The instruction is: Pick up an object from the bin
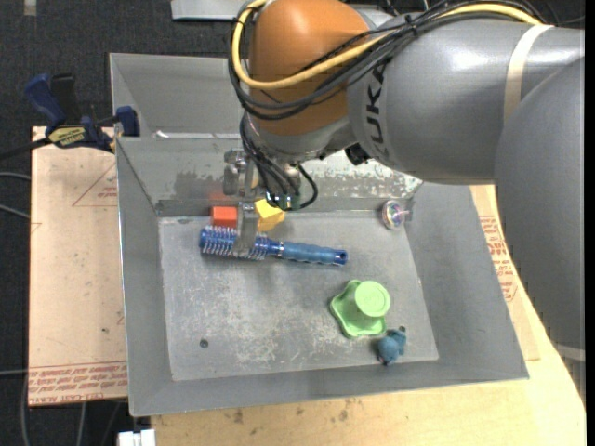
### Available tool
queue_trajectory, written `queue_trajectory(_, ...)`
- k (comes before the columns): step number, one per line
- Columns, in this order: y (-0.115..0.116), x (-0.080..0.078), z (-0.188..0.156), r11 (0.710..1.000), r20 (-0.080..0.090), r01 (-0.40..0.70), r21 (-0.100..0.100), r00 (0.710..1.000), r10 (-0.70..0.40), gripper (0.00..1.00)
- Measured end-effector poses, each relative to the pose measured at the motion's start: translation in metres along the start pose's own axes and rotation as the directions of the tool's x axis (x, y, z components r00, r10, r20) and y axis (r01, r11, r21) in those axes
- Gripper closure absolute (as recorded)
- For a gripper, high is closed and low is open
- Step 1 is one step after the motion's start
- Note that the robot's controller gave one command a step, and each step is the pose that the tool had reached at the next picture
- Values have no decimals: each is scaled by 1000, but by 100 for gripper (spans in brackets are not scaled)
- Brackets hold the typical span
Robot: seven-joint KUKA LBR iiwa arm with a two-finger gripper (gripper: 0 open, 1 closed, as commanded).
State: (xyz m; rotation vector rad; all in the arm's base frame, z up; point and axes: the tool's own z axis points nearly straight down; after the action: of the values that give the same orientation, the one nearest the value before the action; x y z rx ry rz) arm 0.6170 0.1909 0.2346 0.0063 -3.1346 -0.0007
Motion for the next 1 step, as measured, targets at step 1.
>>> queue_trajectory(1,-73,-5,168,991,5,134,2,991,-134,0)
